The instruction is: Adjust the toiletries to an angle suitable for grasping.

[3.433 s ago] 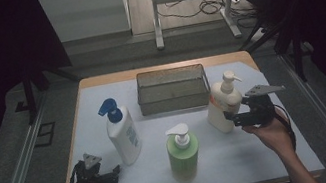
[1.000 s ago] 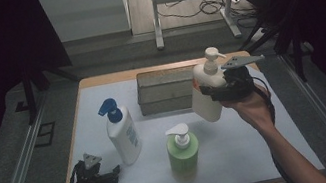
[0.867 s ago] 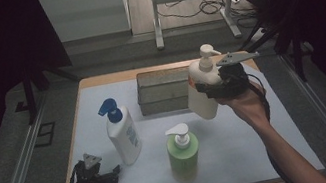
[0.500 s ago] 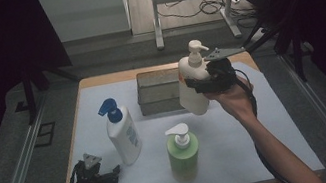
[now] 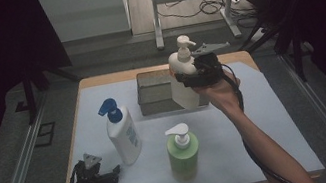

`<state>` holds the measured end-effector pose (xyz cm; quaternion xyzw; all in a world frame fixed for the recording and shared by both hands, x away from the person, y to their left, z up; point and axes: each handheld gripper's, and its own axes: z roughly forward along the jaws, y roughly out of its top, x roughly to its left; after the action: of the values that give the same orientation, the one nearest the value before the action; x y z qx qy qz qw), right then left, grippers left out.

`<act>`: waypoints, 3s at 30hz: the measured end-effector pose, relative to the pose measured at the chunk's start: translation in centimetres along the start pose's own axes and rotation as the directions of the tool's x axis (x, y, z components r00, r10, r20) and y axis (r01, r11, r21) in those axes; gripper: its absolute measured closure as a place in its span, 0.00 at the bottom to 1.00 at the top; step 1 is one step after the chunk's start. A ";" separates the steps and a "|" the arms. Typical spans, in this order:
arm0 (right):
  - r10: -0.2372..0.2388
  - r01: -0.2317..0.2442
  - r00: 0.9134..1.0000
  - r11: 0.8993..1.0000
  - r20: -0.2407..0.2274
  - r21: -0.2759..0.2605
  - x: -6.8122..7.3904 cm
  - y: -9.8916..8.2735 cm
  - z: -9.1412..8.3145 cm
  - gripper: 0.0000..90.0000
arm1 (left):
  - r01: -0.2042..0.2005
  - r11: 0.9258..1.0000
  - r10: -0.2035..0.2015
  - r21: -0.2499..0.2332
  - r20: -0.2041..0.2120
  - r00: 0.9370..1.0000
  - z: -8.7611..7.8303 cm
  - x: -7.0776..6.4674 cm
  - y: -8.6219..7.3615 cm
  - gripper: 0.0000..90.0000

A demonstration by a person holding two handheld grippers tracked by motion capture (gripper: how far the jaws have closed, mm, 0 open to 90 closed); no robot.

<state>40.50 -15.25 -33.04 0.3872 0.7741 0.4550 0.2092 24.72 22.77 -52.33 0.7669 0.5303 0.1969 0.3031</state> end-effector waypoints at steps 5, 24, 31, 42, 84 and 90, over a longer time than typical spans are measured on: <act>0.005 -0.005 1.000 1.000 0.011 0.000 0.2 0.7 1.1 0.41 | 0.000 1.000 0.000 0.000 0.000 1.000 0.0 0.0 0.0 0.12; 0.018 -0.017 0.999 1.000 0.036 -0.016 0.7 2.4 5.3 0.41 | 0.000 1.000 0.000 0.001 0.000 1.000 0.0 0.0 0.0 0.12; 0.021 -0.020 0.999 1.000 0.050 -0.022 0.6 3.0 6.4 0.41 | -0.001 1.000 0.001 0.001 0.000 1.000 0.0 0.0 0.0 0.12; 0.024 -0.022 0.997 1.000 0.073 -0.022 0.6 2.9 8.4 0.41 | -0.002 1.000 0.002 0.002 0.000 1.000 0.0 0.0 0.0 0.12; 0.015 -0.019 0.996 0.999 0.088 0.046 0.3 -2.2 11.8 0.41 | -0.003 1.000 0.003 0.003 0.000 1.000 0.0 0.0 0.0 0.12; 0.025 -0.029 0.996 0.998 0.082 0.053 0.0 -2.8 12.1 0.41 | -0.004 1.000 0.004 0.004 0.000 1.000 0.0 0.0 0.0 0.12</act>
<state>47.49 -9.47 -41.53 0.4213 0.7718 0.4205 0.2235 24.73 22.79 -52.31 0.7685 0.5292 0.1966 0.3012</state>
